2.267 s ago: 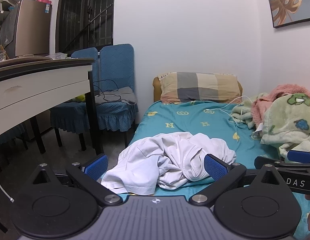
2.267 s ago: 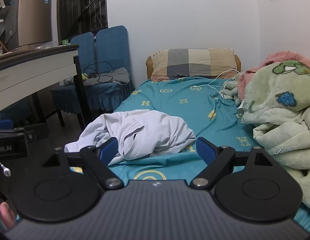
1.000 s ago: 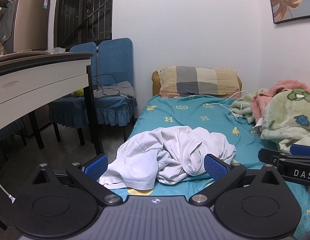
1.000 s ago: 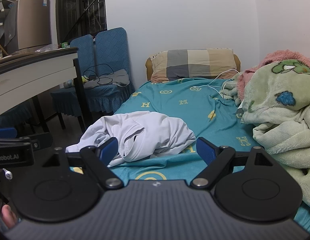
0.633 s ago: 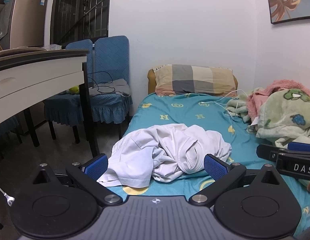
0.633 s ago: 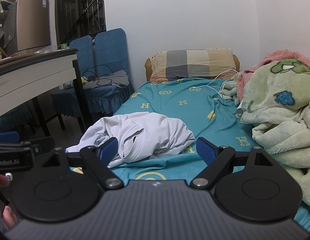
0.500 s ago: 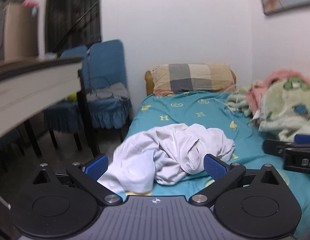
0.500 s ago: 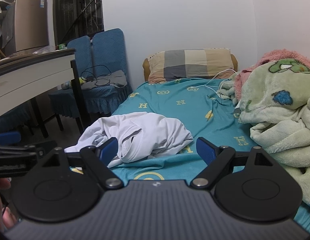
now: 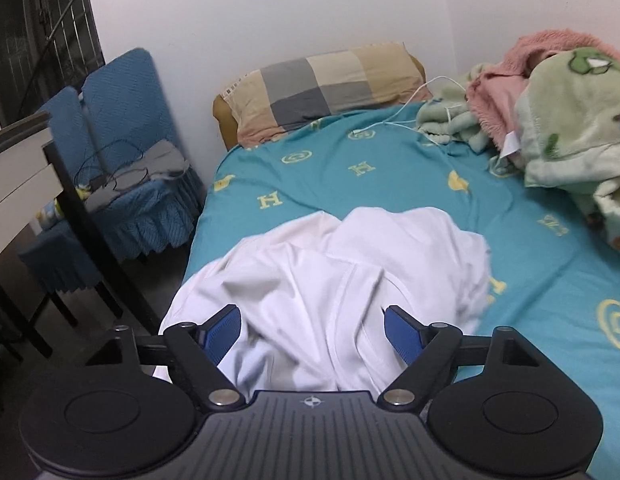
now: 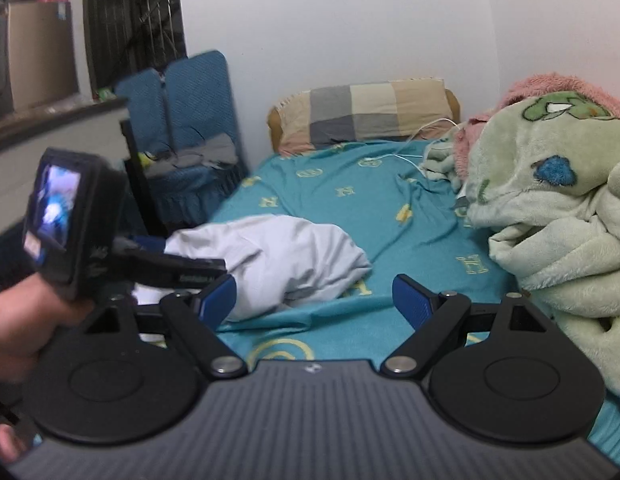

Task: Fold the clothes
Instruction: 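Close the left gripper on the white shirt's hem edge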

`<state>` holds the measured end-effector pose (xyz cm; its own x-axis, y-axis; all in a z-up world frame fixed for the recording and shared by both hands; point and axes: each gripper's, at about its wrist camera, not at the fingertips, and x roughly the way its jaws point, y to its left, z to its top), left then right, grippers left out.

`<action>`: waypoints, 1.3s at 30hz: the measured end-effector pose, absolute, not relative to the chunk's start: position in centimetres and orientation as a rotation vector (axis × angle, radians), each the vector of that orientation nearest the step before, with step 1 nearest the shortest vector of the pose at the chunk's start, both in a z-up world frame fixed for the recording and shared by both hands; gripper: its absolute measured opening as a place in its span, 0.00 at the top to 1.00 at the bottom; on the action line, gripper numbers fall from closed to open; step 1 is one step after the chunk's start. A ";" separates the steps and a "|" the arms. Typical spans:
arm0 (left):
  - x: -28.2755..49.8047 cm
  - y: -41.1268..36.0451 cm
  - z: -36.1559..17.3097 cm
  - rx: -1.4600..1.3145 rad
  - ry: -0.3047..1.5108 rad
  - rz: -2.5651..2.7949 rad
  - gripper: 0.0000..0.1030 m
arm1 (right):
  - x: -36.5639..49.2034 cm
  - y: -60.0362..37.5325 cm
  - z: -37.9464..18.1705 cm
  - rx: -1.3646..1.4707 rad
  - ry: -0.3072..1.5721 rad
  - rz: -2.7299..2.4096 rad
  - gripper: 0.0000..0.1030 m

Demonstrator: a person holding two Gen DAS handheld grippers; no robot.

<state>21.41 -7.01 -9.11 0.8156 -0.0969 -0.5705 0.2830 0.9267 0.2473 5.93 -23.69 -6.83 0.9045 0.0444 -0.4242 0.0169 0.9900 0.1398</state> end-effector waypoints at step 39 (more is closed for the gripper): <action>9.4 3.8 -6.4 -0.167 0.847 -0.125 0.90 | 8.7 -23.0 -8.3 0.236 0.536 0.199 0.35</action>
